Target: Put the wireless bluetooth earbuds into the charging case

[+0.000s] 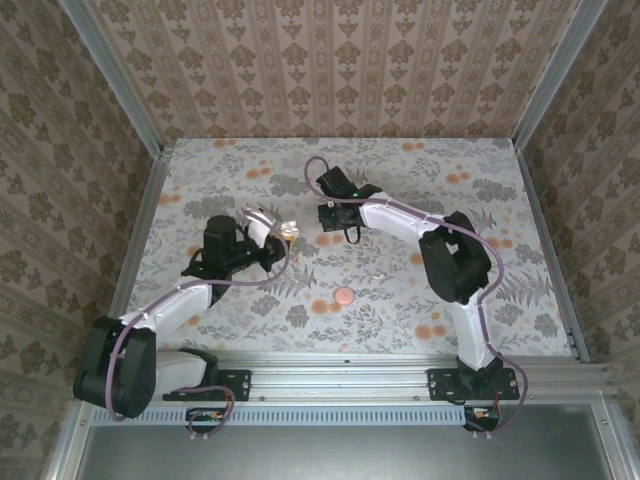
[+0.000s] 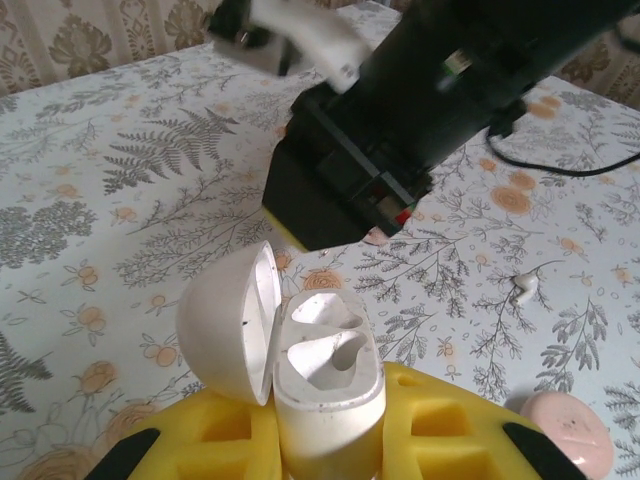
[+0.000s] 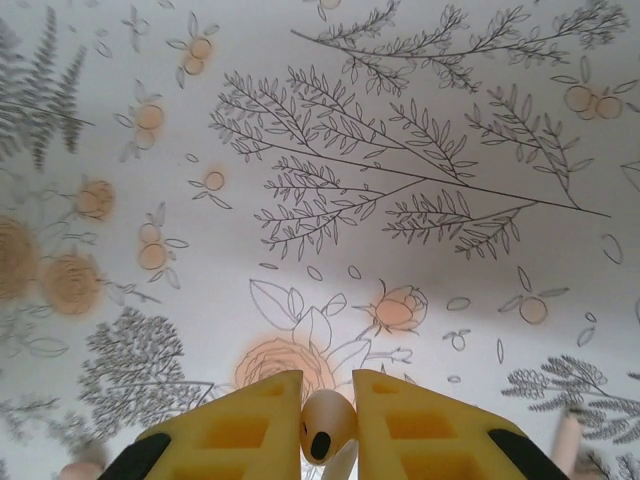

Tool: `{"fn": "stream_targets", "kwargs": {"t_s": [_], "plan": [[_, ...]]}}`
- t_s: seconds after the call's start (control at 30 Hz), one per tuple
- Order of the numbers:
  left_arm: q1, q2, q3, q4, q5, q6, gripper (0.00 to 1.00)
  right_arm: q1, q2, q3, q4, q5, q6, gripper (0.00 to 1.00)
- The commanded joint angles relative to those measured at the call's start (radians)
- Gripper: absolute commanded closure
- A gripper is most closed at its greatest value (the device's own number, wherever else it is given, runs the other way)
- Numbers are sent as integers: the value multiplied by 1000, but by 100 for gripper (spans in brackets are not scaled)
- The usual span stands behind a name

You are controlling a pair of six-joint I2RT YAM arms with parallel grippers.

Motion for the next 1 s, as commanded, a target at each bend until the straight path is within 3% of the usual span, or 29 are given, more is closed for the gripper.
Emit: {"fn": "stream_targets", "kwargs": {"t_s": [0.0,0.43,0.67,0.97], "plan": [[-25,44,-14,138,-68,-46,85,-24,-124,-123,173,-36,58,82],[-121,263,-9,427,-115,-117,86,-42,-426,-482,546,-95,84,82],[-135,308,8,493,-113,-143,86,-39,-493,-613,774,-144,107,84],[-141,321,26,536,-36,-154,86,-5,-499,-651,925,-209,73,84]]}}
